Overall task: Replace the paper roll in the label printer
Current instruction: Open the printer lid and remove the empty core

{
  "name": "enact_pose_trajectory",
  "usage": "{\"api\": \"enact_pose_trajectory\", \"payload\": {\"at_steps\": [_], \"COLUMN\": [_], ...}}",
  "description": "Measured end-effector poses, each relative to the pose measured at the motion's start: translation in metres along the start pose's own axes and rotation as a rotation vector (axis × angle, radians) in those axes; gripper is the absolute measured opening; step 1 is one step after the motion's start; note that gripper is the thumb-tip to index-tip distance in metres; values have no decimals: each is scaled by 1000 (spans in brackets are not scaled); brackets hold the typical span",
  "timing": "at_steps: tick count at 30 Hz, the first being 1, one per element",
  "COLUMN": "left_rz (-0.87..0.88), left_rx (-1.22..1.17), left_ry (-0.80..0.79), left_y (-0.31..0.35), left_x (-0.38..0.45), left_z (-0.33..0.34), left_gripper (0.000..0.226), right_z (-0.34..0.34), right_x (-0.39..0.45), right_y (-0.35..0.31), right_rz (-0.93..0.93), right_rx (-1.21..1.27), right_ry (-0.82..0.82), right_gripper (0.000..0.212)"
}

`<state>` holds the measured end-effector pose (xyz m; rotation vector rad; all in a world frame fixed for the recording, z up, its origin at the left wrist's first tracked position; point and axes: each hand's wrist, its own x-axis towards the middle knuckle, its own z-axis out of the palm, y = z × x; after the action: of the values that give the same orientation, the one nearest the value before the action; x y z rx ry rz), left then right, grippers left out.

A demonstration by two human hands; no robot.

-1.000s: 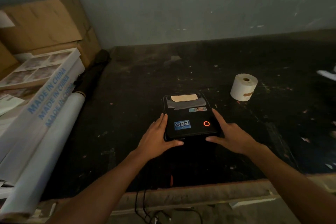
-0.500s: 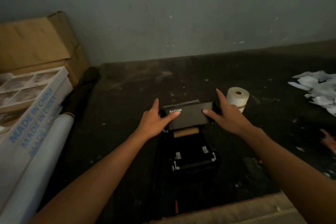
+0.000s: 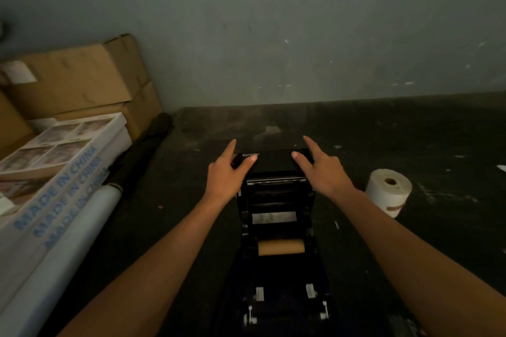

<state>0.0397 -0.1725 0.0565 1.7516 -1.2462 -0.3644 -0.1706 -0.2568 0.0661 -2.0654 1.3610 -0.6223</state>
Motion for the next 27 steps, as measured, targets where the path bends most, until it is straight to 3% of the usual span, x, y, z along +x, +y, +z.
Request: {"api": "enact_pose_trajectory", "payload": {"at_steps": [7, 14, 21, 23, 27], "left_rz": [-4, 34, 203, 200, 149], "left_rx": [34, 136, 95, 103, 82], "left_ry": [63, 59, 139, 80, -204], "left_y": [-1, 4, -28, -45, -68], "left_x": [17, 9, -84, -113, -142], "left_z": [6, -1, -13, -8, 10], "left_gripper": [71, 80, 78, 75, 74], "right_z": [1, -6, -5, 14, 60], "right_x": [23, 17, -64, -94, -130], "right_y": [-3, -5, 38, 52, 57], "right_rz": [10, 55, 100, 147, 170], "right_rx": [-7, 120, 434, 445, 340], "right_ry": [-29, -51, 215, 199, -56], "right_gripper": [65, 72, 70, 68, 70]}}
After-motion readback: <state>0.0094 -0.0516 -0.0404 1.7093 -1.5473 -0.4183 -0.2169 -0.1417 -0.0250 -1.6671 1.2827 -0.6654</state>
